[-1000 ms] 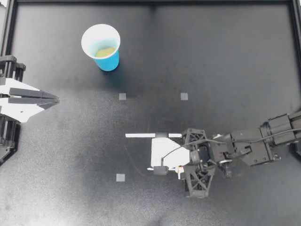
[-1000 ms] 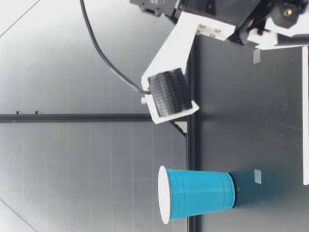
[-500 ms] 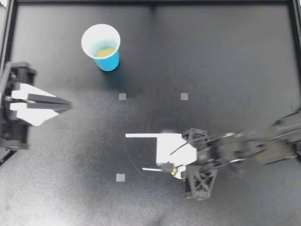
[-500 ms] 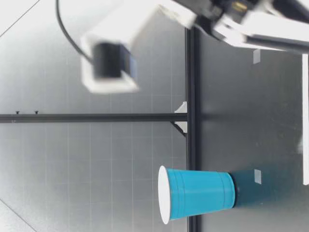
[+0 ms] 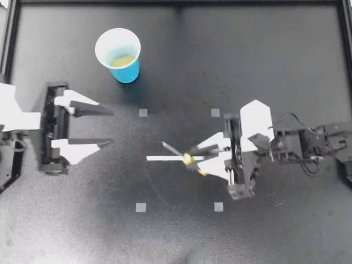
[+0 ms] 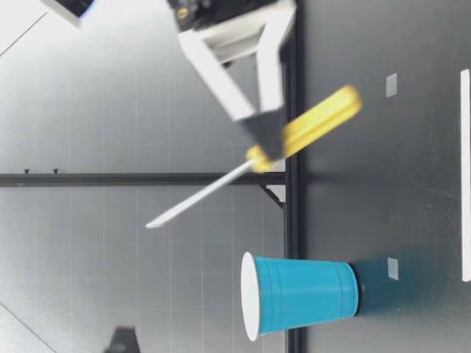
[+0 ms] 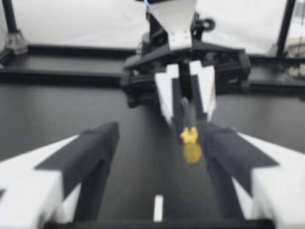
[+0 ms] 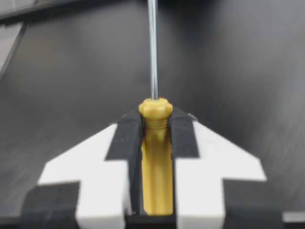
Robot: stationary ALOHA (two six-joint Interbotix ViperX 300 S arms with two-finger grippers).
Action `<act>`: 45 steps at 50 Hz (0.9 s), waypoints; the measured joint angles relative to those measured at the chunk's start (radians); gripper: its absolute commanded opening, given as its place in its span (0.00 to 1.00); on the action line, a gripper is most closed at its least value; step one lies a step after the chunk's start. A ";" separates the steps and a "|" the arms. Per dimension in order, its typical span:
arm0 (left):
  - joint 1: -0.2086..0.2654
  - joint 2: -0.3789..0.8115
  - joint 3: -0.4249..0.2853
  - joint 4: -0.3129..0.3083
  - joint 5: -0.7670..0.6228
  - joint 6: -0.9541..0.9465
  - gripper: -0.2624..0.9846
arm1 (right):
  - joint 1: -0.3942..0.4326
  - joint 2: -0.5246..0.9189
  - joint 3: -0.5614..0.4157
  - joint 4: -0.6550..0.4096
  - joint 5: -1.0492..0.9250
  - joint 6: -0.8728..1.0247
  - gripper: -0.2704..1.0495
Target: Pick up the screwdriver with the right arm, hand it over to the left arm then place it into the cup.
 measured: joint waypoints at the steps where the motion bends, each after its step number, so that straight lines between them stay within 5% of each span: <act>1: 0.000 0.011 -0.005 0.002 -0.015 -0.003 0.74 | -0.003 0.006 -0.003 0.000 -0.023 -0.015 0.27; 12: -0.002 0.135 -0.067 0.031 -0.141 -0.023 0.74 | -0.034 0.072 -0.080 0.028 -0.144 -0.097 0.27; 32: -0.002 0.229 -0.150 0.041 -0.172 -0.017 0.72 | -0.037 0.104 -0.160 0.026 -0.149 -0.097 0.27; 45: -0.003 0.235 -0.163 0.044 -0.184 -0.018 0.41 | -0.037 0.104 -0.161 0.028 -0.149 -0.097 0.27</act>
